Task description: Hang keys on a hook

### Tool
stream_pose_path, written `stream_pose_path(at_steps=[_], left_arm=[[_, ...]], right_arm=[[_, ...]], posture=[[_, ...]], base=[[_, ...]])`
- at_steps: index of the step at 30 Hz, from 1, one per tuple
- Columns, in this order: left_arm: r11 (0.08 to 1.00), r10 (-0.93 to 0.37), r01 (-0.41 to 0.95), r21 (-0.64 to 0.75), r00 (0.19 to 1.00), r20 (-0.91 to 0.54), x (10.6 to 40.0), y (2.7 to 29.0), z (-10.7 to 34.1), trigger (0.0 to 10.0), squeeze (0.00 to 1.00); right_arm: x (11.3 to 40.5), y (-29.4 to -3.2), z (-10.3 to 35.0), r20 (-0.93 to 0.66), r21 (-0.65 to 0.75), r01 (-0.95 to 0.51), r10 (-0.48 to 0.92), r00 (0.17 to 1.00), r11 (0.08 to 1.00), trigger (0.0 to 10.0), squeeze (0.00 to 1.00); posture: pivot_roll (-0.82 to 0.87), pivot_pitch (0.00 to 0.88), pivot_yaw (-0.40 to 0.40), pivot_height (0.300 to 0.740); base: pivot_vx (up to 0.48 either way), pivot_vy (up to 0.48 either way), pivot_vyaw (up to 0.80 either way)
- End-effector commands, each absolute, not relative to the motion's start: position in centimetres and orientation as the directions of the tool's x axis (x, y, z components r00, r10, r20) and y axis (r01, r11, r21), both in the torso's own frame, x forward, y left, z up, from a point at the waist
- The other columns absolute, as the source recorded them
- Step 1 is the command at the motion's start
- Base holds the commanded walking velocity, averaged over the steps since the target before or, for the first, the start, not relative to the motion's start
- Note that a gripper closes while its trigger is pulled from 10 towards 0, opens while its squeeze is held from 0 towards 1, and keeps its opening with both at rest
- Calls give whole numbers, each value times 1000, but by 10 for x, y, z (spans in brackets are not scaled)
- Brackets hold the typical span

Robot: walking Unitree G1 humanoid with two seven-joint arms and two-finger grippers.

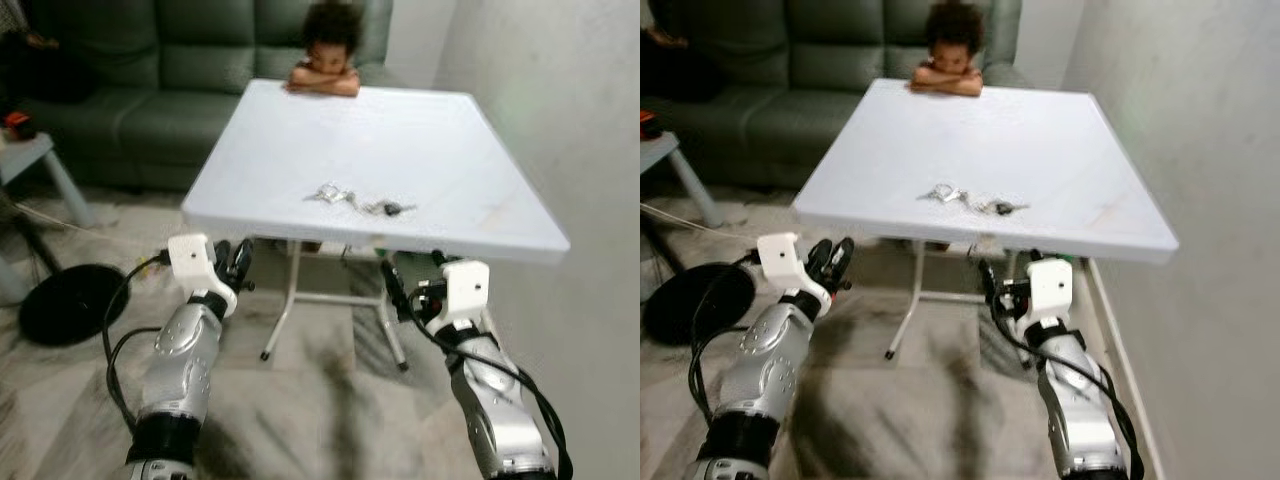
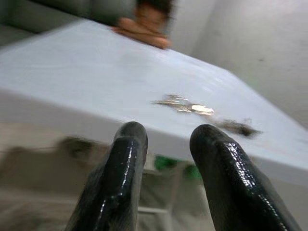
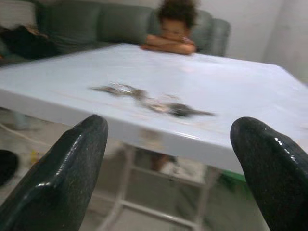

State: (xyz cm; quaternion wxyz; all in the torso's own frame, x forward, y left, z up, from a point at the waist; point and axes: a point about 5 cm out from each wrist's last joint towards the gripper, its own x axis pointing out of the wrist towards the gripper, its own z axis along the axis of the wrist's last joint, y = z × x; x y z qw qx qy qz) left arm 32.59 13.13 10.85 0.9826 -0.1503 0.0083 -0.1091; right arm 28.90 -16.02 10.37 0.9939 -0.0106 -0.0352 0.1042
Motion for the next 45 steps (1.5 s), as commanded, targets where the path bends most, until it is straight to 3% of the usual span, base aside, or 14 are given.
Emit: stream_pose_path(at_steps=[1, 12, 31, 40, 45], left_arm=[[941, -194, 192, -278, 981, 20, 328, 140, 112, 10000, 0], [940, -188, 186, -287, 982, 21, 328, 140, 111, 10000, 0], [946, -172, 166, -279, 985, 4, 328, 138, 109, 10000, 0], [979, -92, 79, -189, 994, -56, 330, 138, 101, 10000, 0], [976, -138, 127, -176, 989, -51, 325, 132, 98, 10000, 0]], right_arm=[[292, -155, 111, 95, -19, -219, 220, 971, 976, 10000, 0], [293, -155, 111, 98, -22, -223, 225, 970, 974, 10000, 0], [293, -154, 111, 95, -28, -236, 238, 967, 971, 10000, 0], [292, -153, 109, 79, -33, -255, 257, 963, 966, 10000, 0], [291, -152, 109, 70, -57, -299, 302, 951, 953, 10000, 0]], posture=[[82, 0, -43, 740], [84, 0, -47, 740], [84, 0, -49, 740], [83, 0, -50, 740], [80, 0, -49, 740]], base=[[450, 0, 0], [447, 0, 0], [309, 361, 0], [0, 0, 0], [0, 0, 0]])
